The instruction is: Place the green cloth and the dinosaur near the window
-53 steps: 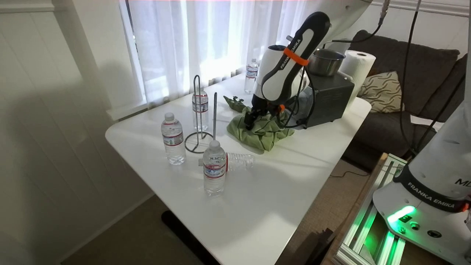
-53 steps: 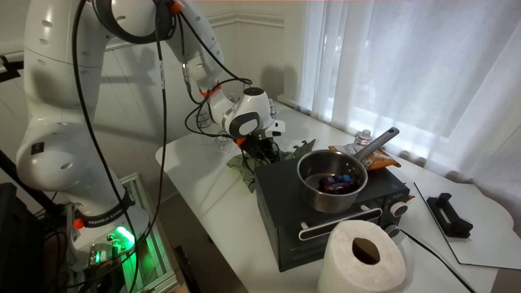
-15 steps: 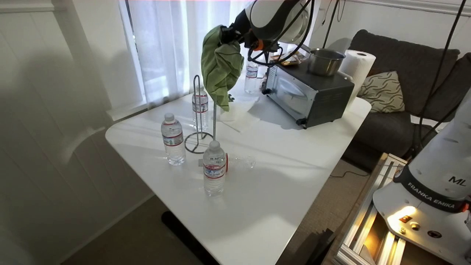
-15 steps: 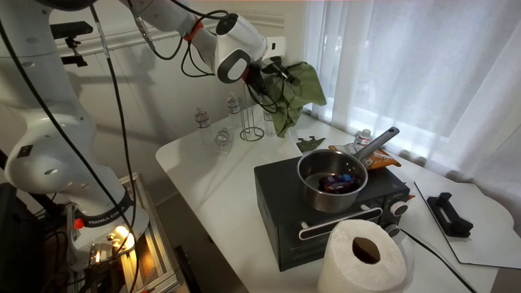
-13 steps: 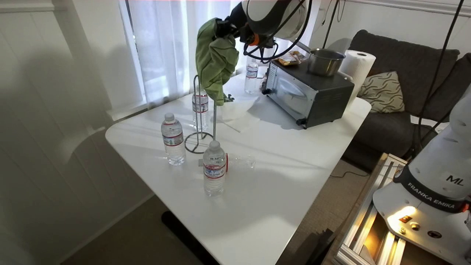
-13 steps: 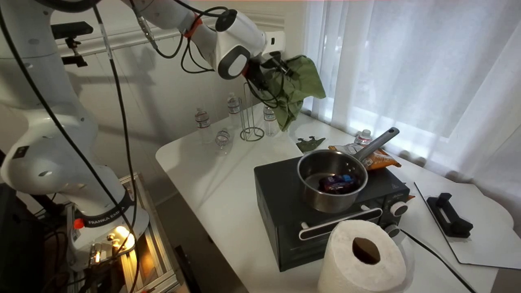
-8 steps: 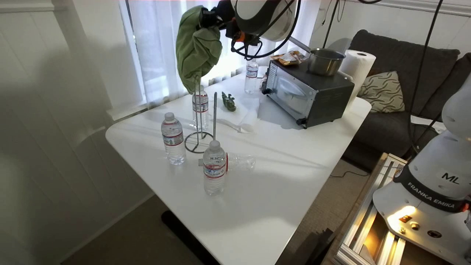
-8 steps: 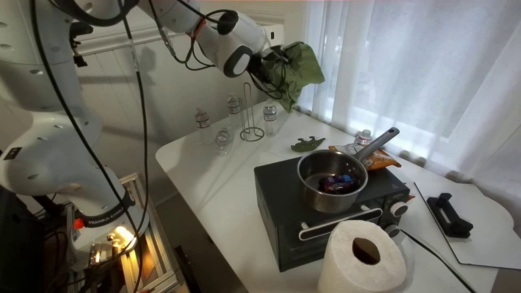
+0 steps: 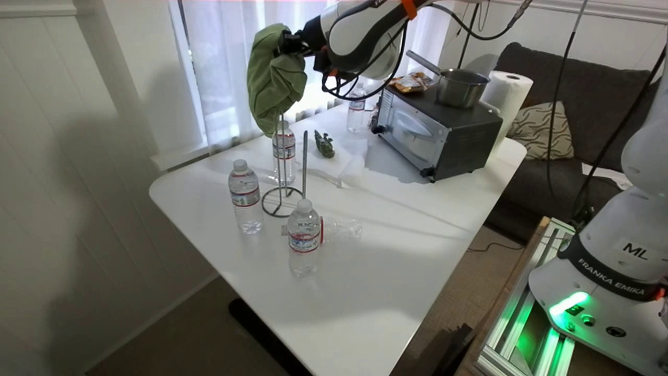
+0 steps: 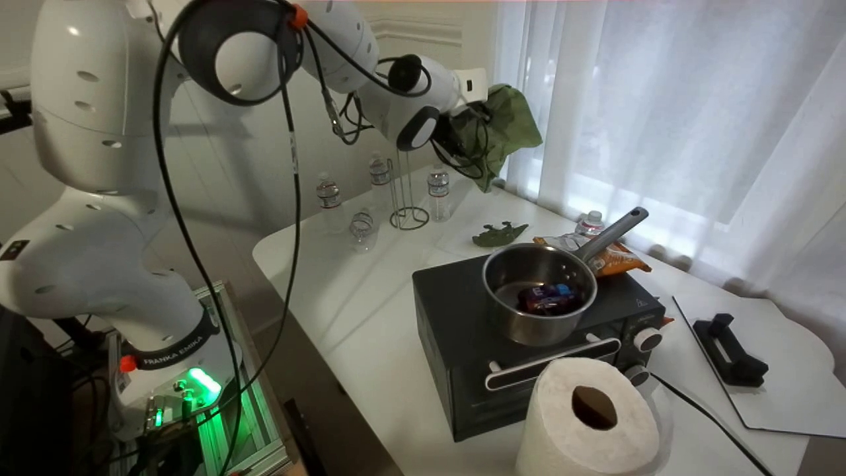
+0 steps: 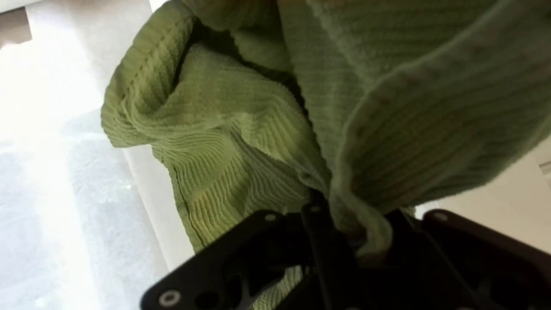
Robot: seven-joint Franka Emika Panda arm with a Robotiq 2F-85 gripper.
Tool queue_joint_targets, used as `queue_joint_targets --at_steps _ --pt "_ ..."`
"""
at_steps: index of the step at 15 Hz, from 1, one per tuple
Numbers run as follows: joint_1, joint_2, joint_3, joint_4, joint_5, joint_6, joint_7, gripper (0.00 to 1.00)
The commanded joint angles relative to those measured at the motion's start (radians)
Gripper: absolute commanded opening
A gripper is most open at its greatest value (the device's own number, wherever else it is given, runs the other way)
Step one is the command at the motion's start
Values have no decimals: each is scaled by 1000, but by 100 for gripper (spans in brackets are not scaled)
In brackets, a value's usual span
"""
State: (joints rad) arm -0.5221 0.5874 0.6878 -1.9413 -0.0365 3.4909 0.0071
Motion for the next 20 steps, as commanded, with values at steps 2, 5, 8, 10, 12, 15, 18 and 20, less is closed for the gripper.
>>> queue_joint_targets --at_steps 2,5,8,10,12,15,18,20 --pt "18 138 1 123 -50 -32 -37 5" --pt "46 185 -23 158 -43 -48 -66 5" --pt "72 227 -48 190 -39 -62 -96 5" --pt "90 253 -66 211 -38 -64 -113 5" --pt "110 275 -88 231 -34 -65 -129 5" --pt "139 301 -123 256 -29 -69 -146 5" --pt "165 310 -154 270 -22 -74 -151 43" --pt "172 303 -164 264 -20 -76 -148 51"
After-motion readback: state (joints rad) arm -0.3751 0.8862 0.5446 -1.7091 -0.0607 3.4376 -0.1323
